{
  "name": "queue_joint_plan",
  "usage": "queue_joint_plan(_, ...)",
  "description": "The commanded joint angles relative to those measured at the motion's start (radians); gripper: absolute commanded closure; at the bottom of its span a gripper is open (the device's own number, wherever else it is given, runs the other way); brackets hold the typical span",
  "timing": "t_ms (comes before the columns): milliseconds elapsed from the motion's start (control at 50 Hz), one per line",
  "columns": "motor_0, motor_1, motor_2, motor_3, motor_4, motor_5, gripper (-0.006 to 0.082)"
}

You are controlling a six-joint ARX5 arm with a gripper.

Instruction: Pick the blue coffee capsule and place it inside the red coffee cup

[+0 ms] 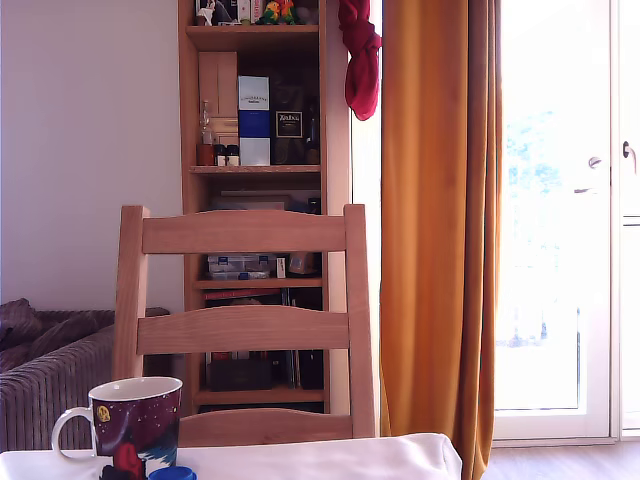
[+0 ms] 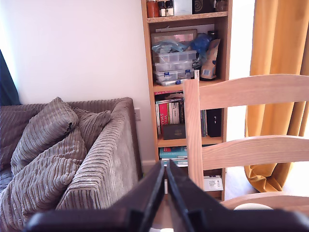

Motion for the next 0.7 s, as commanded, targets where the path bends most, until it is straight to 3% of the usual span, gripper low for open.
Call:
queue_joint_plan(0,0.034,-0.010,-0.042,-0.059,0.079,-0.043,0.0778)
queue_joint_plan(280,0.033,-0.010,-0.042,-0.023,0.128,-0.069,0.0778)
queue_joint_plan(460,0.015,-0.010,-0.035,0.125,0.391,-0.195,0.0784)
queue_joint_plan(680,-0.064,-0.003,-0.020,0.119,0.606,-0.306,0.0786)
